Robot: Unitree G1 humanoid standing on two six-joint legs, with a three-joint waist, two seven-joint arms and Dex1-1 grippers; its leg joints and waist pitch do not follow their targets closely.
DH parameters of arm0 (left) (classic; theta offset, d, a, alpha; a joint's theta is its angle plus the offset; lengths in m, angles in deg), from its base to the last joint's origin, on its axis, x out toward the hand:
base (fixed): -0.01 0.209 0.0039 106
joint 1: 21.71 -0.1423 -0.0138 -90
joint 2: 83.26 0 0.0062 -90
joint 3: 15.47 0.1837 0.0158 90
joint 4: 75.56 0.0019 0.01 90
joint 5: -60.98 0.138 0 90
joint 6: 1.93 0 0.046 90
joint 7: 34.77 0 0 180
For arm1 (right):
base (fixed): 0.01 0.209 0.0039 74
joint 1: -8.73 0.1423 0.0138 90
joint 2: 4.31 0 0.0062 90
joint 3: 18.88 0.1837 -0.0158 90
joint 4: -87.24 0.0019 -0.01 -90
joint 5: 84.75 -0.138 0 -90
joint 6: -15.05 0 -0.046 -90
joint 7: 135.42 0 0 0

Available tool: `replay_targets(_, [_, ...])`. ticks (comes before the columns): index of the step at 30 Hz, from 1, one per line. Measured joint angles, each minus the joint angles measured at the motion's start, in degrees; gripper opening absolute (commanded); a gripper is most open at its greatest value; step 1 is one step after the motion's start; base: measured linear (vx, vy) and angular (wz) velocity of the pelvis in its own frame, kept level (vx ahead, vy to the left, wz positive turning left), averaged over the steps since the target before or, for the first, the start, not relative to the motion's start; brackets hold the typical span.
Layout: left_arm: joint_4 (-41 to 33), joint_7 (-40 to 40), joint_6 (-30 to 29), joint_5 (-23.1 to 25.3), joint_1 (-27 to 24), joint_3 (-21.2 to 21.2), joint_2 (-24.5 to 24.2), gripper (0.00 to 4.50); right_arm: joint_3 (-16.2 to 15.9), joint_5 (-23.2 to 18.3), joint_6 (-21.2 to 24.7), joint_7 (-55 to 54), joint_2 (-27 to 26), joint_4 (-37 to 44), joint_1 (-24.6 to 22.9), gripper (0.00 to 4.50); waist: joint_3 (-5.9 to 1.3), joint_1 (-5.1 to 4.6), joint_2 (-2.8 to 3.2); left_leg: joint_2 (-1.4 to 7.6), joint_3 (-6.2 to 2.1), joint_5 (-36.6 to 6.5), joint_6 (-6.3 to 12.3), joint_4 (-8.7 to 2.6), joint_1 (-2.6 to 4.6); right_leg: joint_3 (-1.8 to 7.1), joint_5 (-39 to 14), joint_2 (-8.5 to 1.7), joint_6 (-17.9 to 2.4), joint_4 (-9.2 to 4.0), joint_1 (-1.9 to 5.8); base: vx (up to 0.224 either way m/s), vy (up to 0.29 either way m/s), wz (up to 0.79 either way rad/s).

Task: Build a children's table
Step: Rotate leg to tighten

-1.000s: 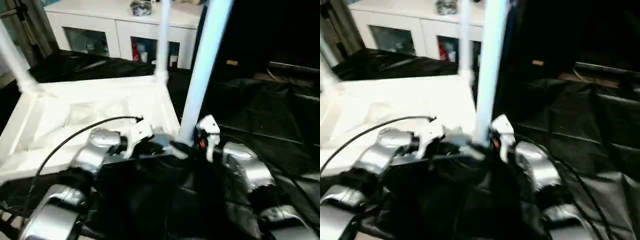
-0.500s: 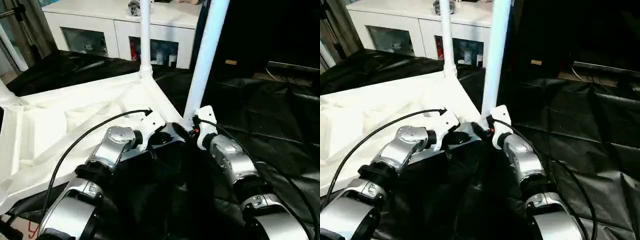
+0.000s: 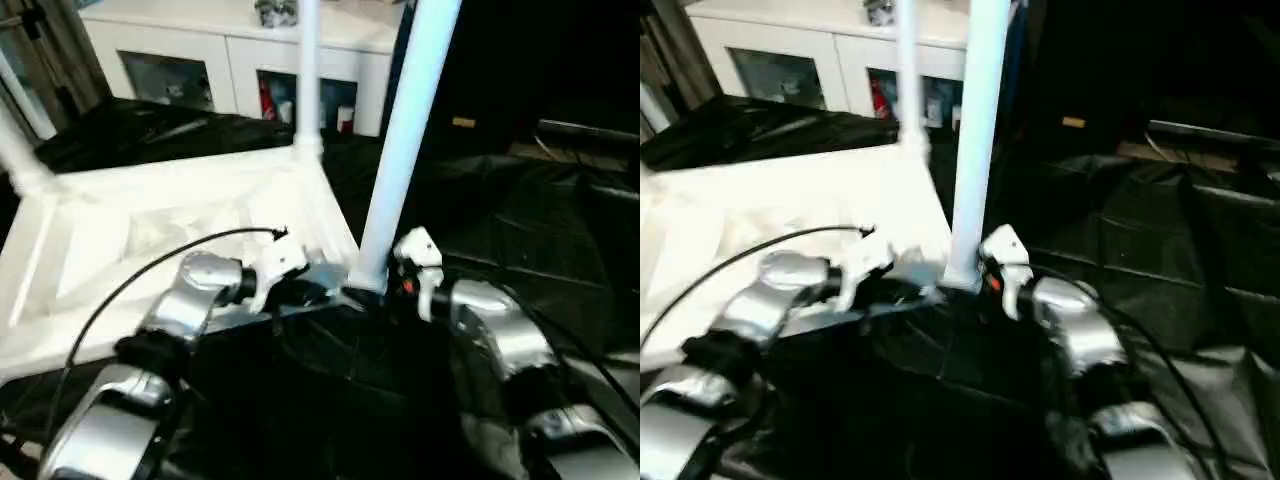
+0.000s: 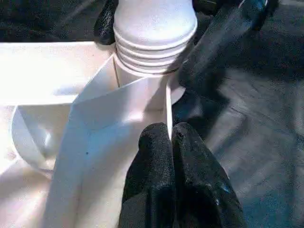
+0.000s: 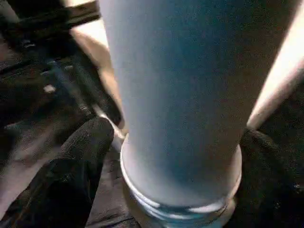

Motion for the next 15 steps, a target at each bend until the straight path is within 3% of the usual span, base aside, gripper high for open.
replay_targets(4, [-0.1, 3.0, 0.8, -0.6, -0.4, 0.1, -1.2, 0.00, -1.3, -1.0, 1.4, 3.9, 1.3, 1.6, -0.4, 3.88, 0.01, 0.42, -0.01, 0.01, 0.00, 0.0, -0.02, 0.06, 0.03, 0.00, 0.0, -0.01, 0.0, 0.03, 0.00, 0.000, 0.000, 0.00])
replay_targets(15, [-0.8, 4.9, 1.1, -1.0, -0.9, 0.5, -1.7, 0.00, -1.5, -1.6, 3.5, 5.4, 1.4, 2.6, -0.5, 2.99, 0.01, 0.91, -0.01, 0.01, 0.01, 0.0, -0.02, 0.07, 0.04, 0.00, 0.0, -0.01, 0.0, 0.03, -0.01, 0.000, 0.000, 0.00])
